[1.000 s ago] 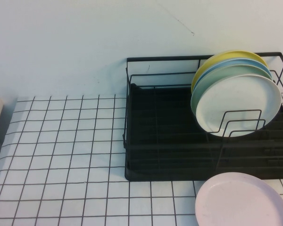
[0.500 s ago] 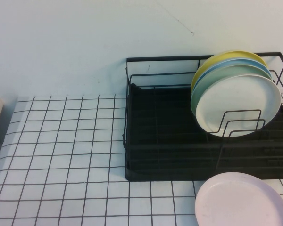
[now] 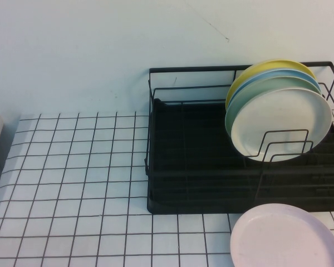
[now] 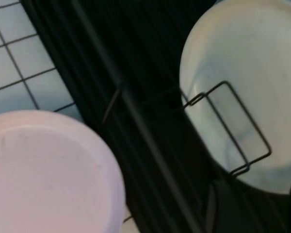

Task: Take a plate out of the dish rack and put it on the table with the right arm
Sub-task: Grasp the plate from the shelf

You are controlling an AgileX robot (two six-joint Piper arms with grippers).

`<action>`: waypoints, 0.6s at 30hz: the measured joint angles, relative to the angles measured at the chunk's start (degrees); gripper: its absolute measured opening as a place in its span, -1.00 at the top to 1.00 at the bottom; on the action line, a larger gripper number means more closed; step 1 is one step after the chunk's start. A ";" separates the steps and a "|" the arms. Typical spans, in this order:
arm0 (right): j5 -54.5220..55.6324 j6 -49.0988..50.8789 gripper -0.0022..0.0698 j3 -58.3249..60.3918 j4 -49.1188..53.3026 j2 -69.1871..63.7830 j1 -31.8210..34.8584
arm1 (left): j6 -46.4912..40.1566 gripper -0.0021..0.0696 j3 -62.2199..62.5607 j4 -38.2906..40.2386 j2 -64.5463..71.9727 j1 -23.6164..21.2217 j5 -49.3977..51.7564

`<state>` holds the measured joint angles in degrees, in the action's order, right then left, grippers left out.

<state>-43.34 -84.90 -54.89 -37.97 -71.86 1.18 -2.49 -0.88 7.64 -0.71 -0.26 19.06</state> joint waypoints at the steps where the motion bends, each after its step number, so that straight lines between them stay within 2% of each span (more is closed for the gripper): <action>1: 0.51 -2.66 0.15 -1.15 -1.17 -1.62 0.00 | 0.00 0.95 0.00 0.00 0.00 0.00 0.00; 3: 1.56 -8.27 -0.07 -4.20 -2.93 -5.34 0.00 | 0.00 0.95 0.00 0.00 0.00 0.00 0.00; 5: 2.33 -12.78 -0.14 -6.82 -3.75 -8.31 0.00 | 0.00 0.95 0.00 0.00 0.00 0.00 0.00; 9: 3.98 -20.70 -0.11 -11.40 -4.62 -14.17 -0.10 | 0.00 0.95 0.00 0.00 0.00 0.00 0.00; 18: 6.78 -23.13 -0.04 -18.15 -5.22 -26.50 -0.67 | 0.24 0.95 0.00 0.00 0.00 0.00 0.00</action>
<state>-36.56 -108.03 -73.05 -43.20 -98.36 0.51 -2.24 -0.88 7.64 -0.71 -0.26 19.06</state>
